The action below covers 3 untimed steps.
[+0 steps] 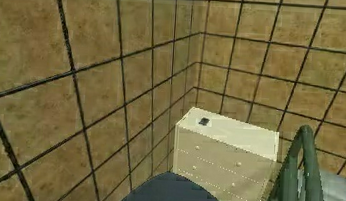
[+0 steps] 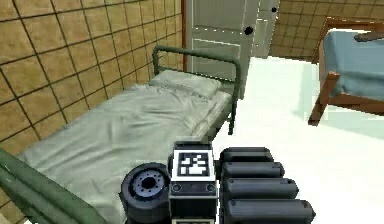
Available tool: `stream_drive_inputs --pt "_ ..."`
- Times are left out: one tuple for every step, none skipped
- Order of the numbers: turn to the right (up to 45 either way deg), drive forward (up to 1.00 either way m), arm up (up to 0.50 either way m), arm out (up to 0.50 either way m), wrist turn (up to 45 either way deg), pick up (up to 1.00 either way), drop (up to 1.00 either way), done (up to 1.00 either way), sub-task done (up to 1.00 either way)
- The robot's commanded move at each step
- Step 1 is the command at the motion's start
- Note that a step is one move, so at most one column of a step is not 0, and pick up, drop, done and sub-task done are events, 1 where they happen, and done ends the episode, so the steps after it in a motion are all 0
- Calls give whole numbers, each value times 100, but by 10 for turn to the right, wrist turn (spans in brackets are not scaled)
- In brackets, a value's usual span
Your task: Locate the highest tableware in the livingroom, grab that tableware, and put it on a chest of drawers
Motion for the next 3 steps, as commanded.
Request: stream_drive_inputs --pt "0 30 0 0 0 0 0 0 0" --pt "240 0 0 0 0 0 0 0 0" --pt "0 45 0 0 0 0 0 0 0"
